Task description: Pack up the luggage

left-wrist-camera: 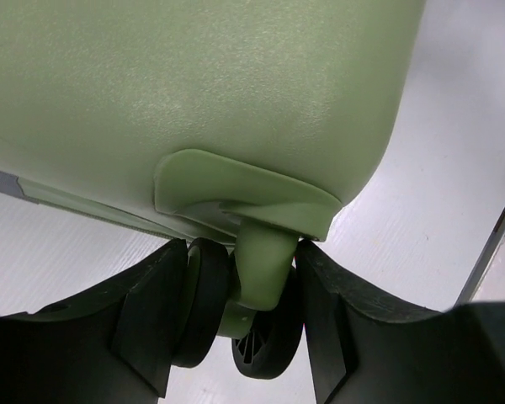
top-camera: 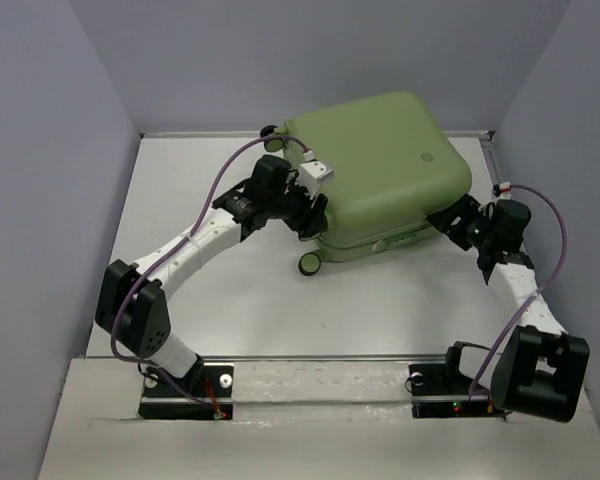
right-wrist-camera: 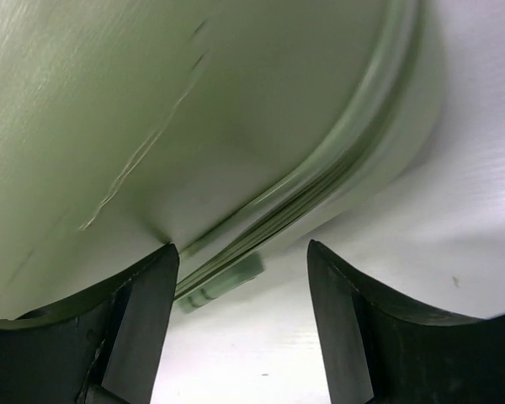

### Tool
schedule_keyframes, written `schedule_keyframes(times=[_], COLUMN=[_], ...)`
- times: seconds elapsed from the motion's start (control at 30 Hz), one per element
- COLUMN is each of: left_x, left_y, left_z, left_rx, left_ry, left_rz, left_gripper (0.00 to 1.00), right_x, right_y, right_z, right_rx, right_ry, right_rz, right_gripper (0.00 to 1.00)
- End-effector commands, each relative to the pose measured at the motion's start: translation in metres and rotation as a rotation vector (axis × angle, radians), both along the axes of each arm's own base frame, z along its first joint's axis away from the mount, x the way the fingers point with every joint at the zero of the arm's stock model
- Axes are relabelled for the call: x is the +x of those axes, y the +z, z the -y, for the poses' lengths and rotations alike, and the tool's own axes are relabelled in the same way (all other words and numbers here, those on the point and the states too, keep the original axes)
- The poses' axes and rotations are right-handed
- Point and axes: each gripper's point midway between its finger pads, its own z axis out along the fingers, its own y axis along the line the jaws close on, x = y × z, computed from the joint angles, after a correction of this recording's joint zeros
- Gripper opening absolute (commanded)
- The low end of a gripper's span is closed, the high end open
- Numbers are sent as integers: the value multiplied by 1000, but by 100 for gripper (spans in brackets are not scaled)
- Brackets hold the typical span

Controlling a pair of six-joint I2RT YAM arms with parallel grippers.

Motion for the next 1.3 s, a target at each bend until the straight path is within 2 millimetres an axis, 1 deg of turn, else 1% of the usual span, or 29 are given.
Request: schedule_keyframes(times=[0.0, 0.03, 0.07, 0.1, 0.13, 0.17, 0.2, 0.3, 0.33, 0.37, 0.47, 0.53, 0.6, 0.63, 0.67, 0.7, 0.73, 0.77, 0.8, 0.83, 0.87, 0.9, 0.93, 0.97, 1.03, 1.1, 1.13, 1.2, 1.27], left_x=[-48, -58, -74, -82, -88, -94, -101, -114, -120, -123, -130, -129, -123, -120, -114, -110, -110, -107, -106, -105, -103, -100, -99, -95, -95, -93, -93, -89, -81], left_y=[-40, -38, -34, -31, -24, -19, -11, 4, 11, 17, 28, 34, 38, 38, 39, 37, 37, 39, 37, 38, 36, 35, 33, 31, 32, 26, 24, 24, 27], left_z=[36, 42, 52, 57, 61, 64, 68, 75, 76, 79, 79, 79, 79, 78, 77, 75, 75, 76, 74, 74, 72, 68, 65, 61, 54, 47, 44, 43, 41], left_rx=[69, 70, 65, 56, 41, 28, -2, -61, -80, -103, -145, -178, -194, -194, -196, -189, -199, -210, -217, -222, -219, -223, -217, -215, -222, -215, -215, -223, -232], left_ry=[-110, -136, -184, -205, -222, -234, -246, -286, -295, -305, -304, -272, -215, -195, -146, -128, -110, -91, -67, -49, -27, 15, 29, 76, 112, 158, 168, 197, 243], left_rz=[-88, -81, -76, -74, -63, -59, -57, -54, -55, -50, -47, -55, -52, -52, -54, -49, -62, -59, -79, -82, -89, -100, -95, -102, -100, -103, -100, -95, -82], left_gripper=[6, 6, 6, 6, 6, 6, 6, 6, 6, 6, 6, 6, 6, 6, 6, 6, 6, 6, 6, 6, 24, 40, 56, 81, 97, 99, 99, 99, 99], right_x=[29, 31, 36, 40, 42, 47, 50, 57, 58, 60, 59, 58, 53, 46, 41, 39, 29, 27, 20, 18, 16, 15, 14, 13, 12, 4, 1, -9, -13], right_y=[62, 62, 57, 64, 65, 61, 71, 69, 77, 72, 78, 81, 76, 87, 73, 83, 72, 64, 41, 33, 23, 9, 3, -1, -1, 1, 5, 15, 18], right_z=[-31, -36, -40, -51, -58, -65, -82, -111, -129, -137, -162, -159, -153, -149, -142, -139, -134, -128, -124, -122, -120, -116, -116, -116, -117, -124, -127, -140, -143], right_rx=[30, 30, 25, 23, 22, 25, 22, 19, 18, 12, 0, -19, -60, -84, -127, -136, -168, -204, -217, -228, -233, -239, -238, -237, -224, -195, -181, -138, -116], right_ry=[158, 173, 182, 213, 234, 258, 307, 394, 441, 465, 530, 521, 504, 493, 472, 456, 456, 437, 432, 427, 420, 405, 403, 401, 403, 447, 460, 516, 535], right_rz=[197, 192, 177, 189, 191, 175, 193, 182, 198, 190, 204, 222, 232, 270, 259, 285, 281, 278, 234, 221, 204, 176, 164, 157, 161, 175, 199, 235, 251], right_gripper=[68, 68, 68, 68, 67, 67, 67, 67, 67, 67, 66, 65, 64, 63, 62, 61, 56, 47, 36, 34, 33, 26, 22, 20, 20, 27, 40, 54, 56])
